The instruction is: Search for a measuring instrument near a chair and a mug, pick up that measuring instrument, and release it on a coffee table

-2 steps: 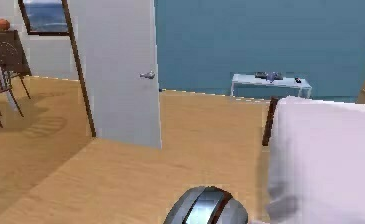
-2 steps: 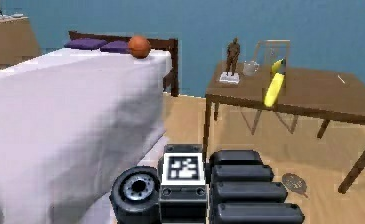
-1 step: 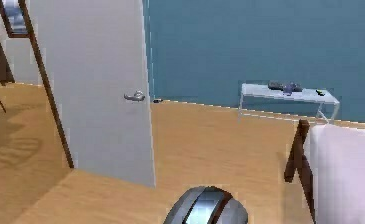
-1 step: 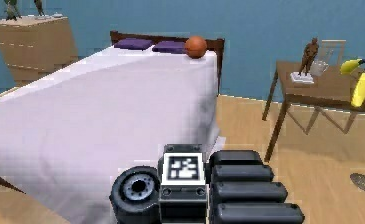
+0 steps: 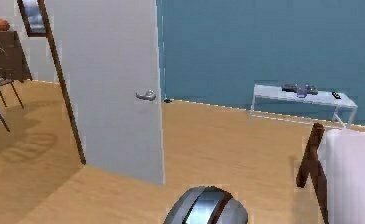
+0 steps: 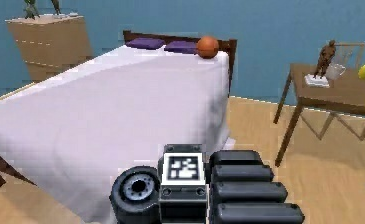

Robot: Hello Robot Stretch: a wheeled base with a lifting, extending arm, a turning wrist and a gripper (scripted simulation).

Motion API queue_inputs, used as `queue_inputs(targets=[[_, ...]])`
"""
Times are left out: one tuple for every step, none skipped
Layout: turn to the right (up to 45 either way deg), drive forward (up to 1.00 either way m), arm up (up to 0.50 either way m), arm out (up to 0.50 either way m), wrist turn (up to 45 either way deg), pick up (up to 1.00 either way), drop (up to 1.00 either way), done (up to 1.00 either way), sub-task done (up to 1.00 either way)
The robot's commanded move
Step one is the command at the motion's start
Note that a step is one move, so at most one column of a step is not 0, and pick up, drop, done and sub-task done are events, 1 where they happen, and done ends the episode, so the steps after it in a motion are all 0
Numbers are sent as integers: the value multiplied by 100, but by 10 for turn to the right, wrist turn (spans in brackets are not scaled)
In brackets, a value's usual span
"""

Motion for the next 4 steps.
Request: queue_inputs(targets=[[0, 80, 0, 0, 0, 0, 0, 0, 0], [330, 0, 0, 0, 0, 0, 0, 0, 0], [0, 100, 0, 0, 0, 0, 0, 0, 0], [0, 20, 0, 0, 0, 0, 0, 0, 0]])
